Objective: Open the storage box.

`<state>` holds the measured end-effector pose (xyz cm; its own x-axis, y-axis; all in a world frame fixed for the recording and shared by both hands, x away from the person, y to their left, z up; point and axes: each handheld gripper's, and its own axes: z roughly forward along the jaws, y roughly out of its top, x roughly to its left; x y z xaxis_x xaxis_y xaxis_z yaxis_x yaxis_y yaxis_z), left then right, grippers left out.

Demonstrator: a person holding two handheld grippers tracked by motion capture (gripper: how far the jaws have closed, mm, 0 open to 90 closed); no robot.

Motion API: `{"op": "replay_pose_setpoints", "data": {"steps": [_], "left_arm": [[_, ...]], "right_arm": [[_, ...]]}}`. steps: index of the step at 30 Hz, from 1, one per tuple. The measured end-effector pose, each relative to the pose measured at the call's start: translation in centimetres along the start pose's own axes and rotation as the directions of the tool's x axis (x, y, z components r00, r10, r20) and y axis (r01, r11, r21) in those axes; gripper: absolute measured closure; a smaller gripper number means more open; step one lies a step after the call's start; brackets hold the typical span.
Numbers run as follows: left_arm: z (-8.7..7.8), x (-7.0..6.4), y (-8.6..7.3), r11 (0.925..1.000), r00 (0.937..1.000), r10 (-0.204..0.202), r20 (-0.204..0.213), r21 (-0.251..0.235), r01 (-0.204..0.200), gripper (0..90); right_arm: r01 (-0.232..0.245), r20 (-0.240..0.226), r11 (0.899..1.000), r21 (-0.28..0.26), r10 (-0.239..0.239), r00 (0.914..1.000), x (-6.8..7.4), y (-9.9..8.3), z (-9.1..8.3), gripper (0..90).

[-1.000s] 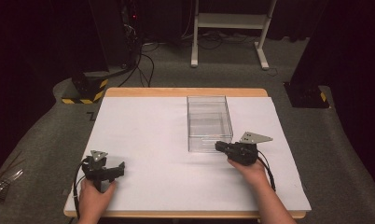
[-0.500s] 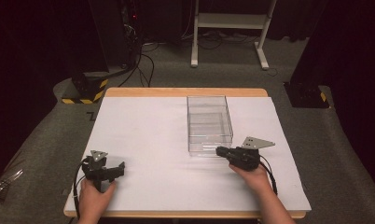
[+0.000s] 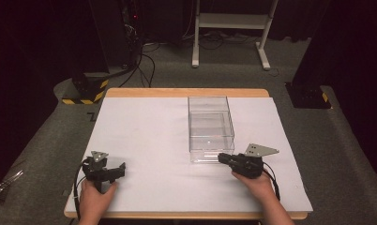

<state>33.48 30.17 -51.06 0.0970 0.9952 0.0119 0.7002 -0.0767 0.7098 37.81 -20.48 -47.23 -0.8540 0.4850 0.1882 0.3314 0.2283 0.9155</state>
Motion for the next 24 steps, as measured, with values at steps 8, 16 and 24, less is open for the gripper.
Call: {"op": "replay_pose_setpoints", "data": {"steps": [8,16,24], "left_arm": [[0.0,0.0,0.0,1.0000,1.0000,-0.002,0.000,-0.001,0.002,0.6],[0.0,0.0,0.0,1.0000,1.0000,-0.003,0.000,-0.001,0.003,0.6],[0.0,0.0,0.0,1.0000,1.0000,0.000,0.000,0.000,0.000,0.6]], "right_arm": [[0.007,-0.017,1.000,0.002,-0.007,0.9998,0.9,-0.4,-0.6,82.4],[0.017,-0.028,1.000,0.010,-0.017,0.9995,1.6,-0.8,-1.2,82.6],[0.021,-0.036,1.000,0.011,-0.020,0.9991,2.3,-1.2,-1.8,82.8]]}}
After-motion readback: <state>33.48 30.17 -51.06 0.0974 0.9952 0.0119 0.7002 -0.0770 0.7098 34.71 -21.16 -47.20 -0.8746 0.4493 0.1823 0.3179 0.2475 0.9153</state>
